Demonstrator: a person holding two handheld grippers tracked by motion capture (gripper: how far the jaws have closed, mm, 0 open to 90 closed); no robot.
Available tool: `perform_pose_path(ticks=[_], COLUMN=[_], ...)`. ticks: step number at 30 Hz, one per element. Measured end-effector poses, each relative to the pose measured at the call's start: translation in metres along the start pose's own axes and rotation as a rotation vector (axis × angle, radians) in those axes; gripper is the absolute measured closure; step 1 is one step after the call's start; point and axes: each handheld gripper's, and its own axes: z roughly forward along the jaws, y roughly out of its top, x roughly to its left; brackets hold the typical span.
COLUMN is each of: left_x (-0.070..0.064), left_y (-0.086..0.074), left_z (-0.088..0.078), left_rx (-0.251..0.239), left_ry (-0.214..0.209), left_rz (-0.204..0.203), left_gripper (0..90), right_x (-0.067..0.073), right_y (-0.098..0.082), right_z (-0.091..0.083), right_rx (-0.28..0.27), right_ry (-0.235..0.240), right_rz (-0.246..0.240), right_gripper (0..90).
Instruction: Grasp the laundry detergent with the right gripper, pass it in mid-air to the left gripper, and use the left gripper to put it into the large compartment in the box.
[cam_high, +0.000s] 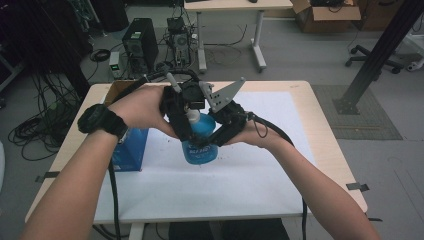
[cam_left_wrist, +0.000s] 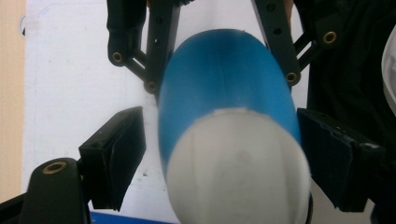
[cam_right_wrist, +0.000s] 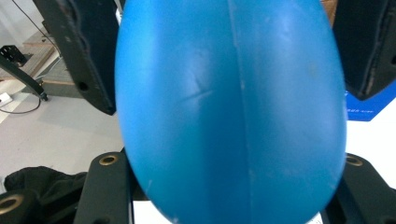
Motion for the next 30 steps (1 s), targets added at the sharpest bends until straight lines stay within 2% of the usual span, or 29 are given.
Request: perform_pose_path(ticks=[3, 15, 20, 25, 27, 28, 29, 30], left_x=[-0.0001, 0.0002, 0.0007, 0.0, 0.0004, 0.002, 0.0025, 0.0025], left_y=[0.0005, 0.0016, 0.0029, 0.0061, 0.0069, 0.007, 0.0073, 0.0077], left_z=[0.0004, -0.0022, -0.0021, -0.0017, -0.0023, -0.0032, -0.0032, -0.0028], left_rx=[0.001, 0.012, 0.021, 0.049, 0.051, 0.048, 0.059, 0.073], left_ry=[-0.004, -0.011, -0.012, -0.005, -0.006, -0.019, -0.024, -0.025], left_rz=[0.003, 0.006, 0.006, 0.014, 0.012, 0.004, 0.007, 0.012], left_gripper=[20.3, 36.4, 36.8, 37.4, 37.5, 37.6, 37.7, 37.8], right_x=[0.0001, 0.0006, 0.0007, 0.0013, 0.0009, 0.0009, 0.0004, 0.0003], right_y=[-0.0002, -0.0016, -0.0015, -0.001, -0.0011, -0.0013, -0.0014, -0.0016], right_z=[0.0002, 0.0001, 0.0003, -0.0002, -0.0006, -0.0011, -0.0011, -0.0012], right_rx=[0.003, 0.024, 0.025, 0.039, 0.033, 0.031, 0.027, 0.021], right_ry=[-0.002, -0.014, -0.014, -0.02, -0.019, -0.015, -0.007, -0.005], right_rz=[-0.001, 0.0, 0.004, 0.01, 0.009, 0.015, 0.024, 0.027], right_gripper=[41.4, 41.5, 41.5, 41.5, 41.4, 41.1, 40.5, 35.7])
